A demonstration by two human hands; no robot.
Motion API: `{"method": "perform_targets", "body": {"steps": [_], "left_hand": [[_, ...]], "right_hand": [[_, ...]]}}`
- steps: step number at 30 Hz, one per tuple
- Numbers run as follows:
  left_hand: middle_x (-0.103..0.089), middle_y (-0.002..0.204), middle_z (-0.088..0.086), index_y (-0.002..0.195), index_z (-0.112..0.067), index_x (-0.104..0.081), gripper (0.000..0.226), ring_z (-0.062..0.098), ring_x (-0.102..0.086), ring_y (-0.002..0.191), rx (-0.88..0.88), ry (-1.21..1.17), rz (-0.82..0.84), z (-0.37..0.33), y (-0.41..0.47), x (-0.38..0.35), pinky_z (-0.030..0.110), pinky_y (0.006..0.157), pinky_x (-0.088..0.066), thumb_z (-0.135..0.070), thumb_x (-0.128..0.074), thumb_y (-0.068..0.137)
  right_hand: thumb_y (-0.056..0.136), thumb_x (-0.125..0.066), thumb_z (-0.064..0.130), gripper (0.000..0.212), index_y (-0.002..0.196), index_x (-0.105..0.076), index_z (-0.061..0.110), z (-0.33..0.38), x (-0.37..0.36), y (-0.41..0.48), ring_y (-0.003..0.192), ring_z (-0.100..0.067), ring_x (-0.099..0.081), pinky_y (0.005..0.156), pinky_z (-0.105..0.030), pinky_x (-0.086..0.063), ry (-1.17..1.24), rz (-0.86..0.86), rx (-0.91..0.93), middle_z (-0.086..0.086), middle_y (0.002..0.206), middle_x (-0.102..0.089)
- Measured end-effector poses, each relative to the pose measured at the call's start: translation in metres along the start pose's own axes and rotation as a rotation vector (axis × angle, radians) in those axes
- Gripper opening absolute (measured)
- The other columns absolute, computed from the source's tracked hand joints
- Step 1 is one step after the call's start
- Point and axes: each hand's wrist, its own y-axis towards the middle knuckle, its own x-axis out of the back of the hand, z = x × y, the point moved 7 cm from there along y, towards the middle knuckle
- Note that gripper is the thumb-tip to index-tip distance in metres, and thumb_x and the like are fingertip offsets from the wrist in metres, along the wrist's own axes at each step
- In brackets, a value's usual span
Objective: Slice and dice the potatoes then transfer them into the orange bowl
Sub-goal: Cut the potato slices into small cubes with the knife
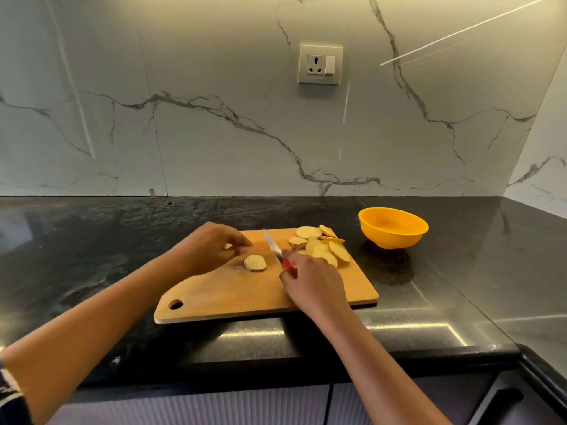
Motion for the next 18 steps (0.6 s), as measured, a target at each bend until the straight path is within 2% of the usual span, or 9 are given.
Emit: {"method": "perform_targets", "body": {"steps": [2,3,5,6,8,11,15,18], "left_hand": [[-0.058,0.129,-0.01,0.124,-0.024,-0.06,0.033,0.004,-0.052,0.119,-0.139,0.119,0.076,-0.002,-0.013,-0.009,0.026,0.105,-0.04,-0.033,-0.051,0.094],[-0.053,0.134,-0.014,0.127,-0.027,-0.057,0.044,0.001,-0.047,0.124,-0.169,0.184,0.132,-0.001,-0.019,-0.016,0.024,0.108,-0.035,-0.049,-0.041,0.093],[-0.042,0.14,-0.019,0.133,-0.032,-0.05,0.081,-0.001,-0.038,0.13,-0.211,0.257,0.201,0.003,-0.027,-0.026,0.019,0.108,-0.03,-0.078,-0.011,0.078],[-0.038,0.142,-0.021,0.136,-0.033,-0.046,0.093,-0.002,-0.035,0.132,-0.227,0.27,0.211,0.004,-0.029,-0.029,0.021,0.109,-0.03,-0.084,-0.001,0.072],[-0.032,0.141,-0.025,0.139,-0.033,-0.04,0.097,-0.003,-0.032,0.132,-0.25,0.246,0.194,0.005,-0.032,-0.031,0.023,0.11,-0.031,-0.085,0.004,0.07],[-0.03,0.137,-0.028,0.138,-0.031,-0.042,0.094,-0.007,-0.031,0.13,-0.267,0.216,0.176,0.006,-0.032,-0.03,0.024,0.109,-0.034,-0.084,0.001,0.073],[-0.031,0.136,-0.028,0.135,-0.031,-0.046,0.089,-0.005,-0.036,0.129,-0.269,0.188,0.183,0.005,-0.03,-0.03,0.025,0.108,-0.036,-0.082,-0.004,0.075],[-0.035,0.134,-0.028,0.133,-0.031,-0.049,0.085,-0.005,-0.039,0.127,-0.281,0.157,0.15,0.005,-0.03,-0.029,0.026,0.106,-0.039,-0.082,-0.009,0.078]], "right_hand": [[0.097,-0.047,0.036,0.044,0.141,-0.043,0.032,0.003,-0.001,-0.002,0.099,-0.013,-0.057,0.074,-0.024,-0.042,-0.012,0.048,0.013,0.005,0.116,-0.065],[0.097,-0.047,0.036,0.044,0.141,-0.043,0.032,0.005,-0.001,-0.004,0.095,-0.012,-0.056,0.071,-0.023,-0.041,-0.024,0.065,0.022,0.004,0.114,-0.065],[0.097,-0.047,0.037,0.045,0.142,-0.043,0.033,0.009,-0.001,-0.006,0.093,-0.012,-0.055,0.071,-0.023,-0.042,-0.057,0.082,0.042,0.004,0.112,-0.064],[0.097,-0.047,0.038,0.045,0.142,-0.042,0.033,0.011,-0.001,-0.007,0.095,-0.012,-0.056,0.072,-0.024,-0.044,-0.07,0.085,0.051,0.004,0.112,-0.064],[0.097,-0.047,0.038,0.045,0.142,-0.042,0.034,0.013,-0.001,-0.009,0.096,-0.012,-0.057,0.073,-0.024,-0.045,-0.085,0.085,0.065,0.005,0.113,-0.065],[0.097,-0.048,0.039,0.046,0.142,-0.041,0.035,0.015,-0.002,-0.009,0.096,-0.012,-0.058,0.072,-0.023,-0.044,-0.107,0.105,0.078,0.006,0.114,-0.065],[0.096,-0.048,0.038,0.044,0.14,-0.044,0.034,0.021,-0.002,-0.009,0.097,-0.014,-0.059,0.078,-0.027,-0.05,-0.154,0.123,0.107,0.005,0.113,-0.065],[0.098,-0.046,0.034,0.04,0.137,-0.048,0.029,0.027,-0.001,-0.01,0.098,-0.016,-0.058,0.075,-0.028,-0.047,-0.199,0.116,0.137,0.004,0.112,-0.065]]}}
